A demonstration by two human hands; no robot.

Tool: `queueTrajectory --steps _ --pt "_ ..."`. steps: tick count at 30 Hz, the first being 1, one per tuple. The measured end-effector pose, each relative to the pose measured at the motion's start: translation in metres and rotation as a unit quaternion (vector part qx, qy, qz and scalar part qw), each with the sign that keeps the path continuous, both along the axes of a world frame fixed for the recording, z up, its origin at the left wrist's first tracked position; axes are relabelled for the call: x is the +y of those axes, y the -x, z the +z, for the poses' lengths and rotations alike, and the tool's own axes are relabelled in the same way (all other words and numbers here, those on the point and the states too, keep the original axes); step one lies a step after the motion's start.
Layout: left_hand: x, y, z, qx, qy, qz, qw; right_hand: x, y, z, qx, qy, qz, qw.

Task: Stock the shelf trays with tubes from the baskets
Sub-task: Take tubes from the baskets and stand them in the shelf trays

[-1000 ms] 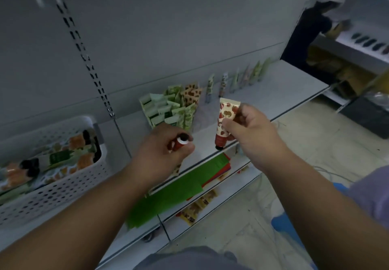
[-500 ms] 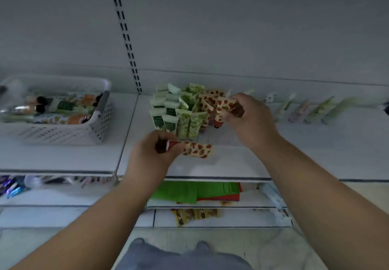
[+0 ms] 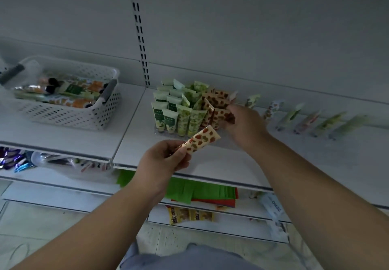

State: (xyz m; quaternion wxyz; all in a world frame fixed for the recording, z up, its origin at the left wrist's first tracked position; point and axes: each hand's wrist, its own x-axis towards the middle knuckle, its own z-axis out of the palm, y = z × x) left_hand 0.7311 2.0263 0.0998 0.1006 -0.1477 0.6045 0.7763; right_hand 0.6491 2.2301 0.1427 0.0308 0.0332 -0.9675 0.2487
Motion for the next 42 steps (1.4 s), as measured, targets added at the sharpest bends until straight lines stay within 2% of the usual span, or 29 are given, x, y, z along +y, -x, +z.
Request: queueTrajectory --steps 2,5,7,9,10,11,12,13,14,16,20,23,25,33,37,42 --pt "0.003 0.005 0.001 0.002 -0.011 0.015 1.000 0.000 -0.005 0.002 0.012 0.009 -0.035 0.999" --pt "0.008 0.011 0.002 0.012 -0.013 0.020 1.000 -0.005 -0.031 0.012 0.090 0.125 -0.075 0.985" --pt "0.014 0.014 0.002 0.020 -0.010 0.008 1.000 -0.016 -0.047 0.021 0.025 0.208 -0.020 0.978" --pt "0.020 0.015 0.004 0.033 0.011 -0.015 0.999 -0.024 -0.053 0.022 -0.047 0.245 0.027 0.968" --pt "0.022 0.016 0.004 0.053 0.054 -0.034 0.997 -0.025 -0.052 0.024 -0.046 0.244 0.031 0.968" --pt "0.022 0.017 0.003 0.092 0.144 -0.057 0.984 -0.024 -0.049 0.027 -0.030 0.238 0.024 0.971" --pt "0.021 0.017 0.001 0.140 0.258 -0.079 0.953 -0.020 -0.044 0.029 0.000 0.212 0.011 0.977" --pt "0.019 0.017 -0.001 0.190 0.360 -0.088 0.909 -0.016 -0.040 0.032 0.031 0.177 -0.001 0.984" --pt "0.016 0.018 -0.004 0.233 0.423 -0.092 0.871 -0.012 -0.036 0.034 0.057 0.131 -0.004 0.990" --pt "0.012 0.018 -0.009 0.276 0.483 -0.117 0.823 -0.008 -0.029 0.036 0.085 0.042 0.014 0.995" --pt "0.011 0.016 -0.018 0.283 0.539 -0.146 0.779 -0.020 -0.018 0.029 0.055 -0.053 0.068 0.995" --pt "0.011 0.017 -0.018 0.283 0.551 -0.156 0.769 -0.029 -0.015 0.024 0.029 -0.098 0.078 0.992" --pt "0.011 0.019 -0.018 0.279 0.554 -0.163 0.767 -0.030 -0.017 0.024 0.037 -0.095 0.070 0.992" --pt "0.003 0.014 -0.012 0.283 0.527 -0.148 0.788 -0.029 -0.038 0.041 0.118 -0.087 0.067 0.987" --pt "-0.032 -0.007 -0.001 0.264 0.528 -0.124 0.797 -0.069 -0.049 0.057 0.144 -0.054 0.123 0.980" --pt "-0.125 -0.043 0.018 0.193 0.584 -0.024 0.788 -0.165 -0.055 0.074 0.136 0.022 0.227 0.964"
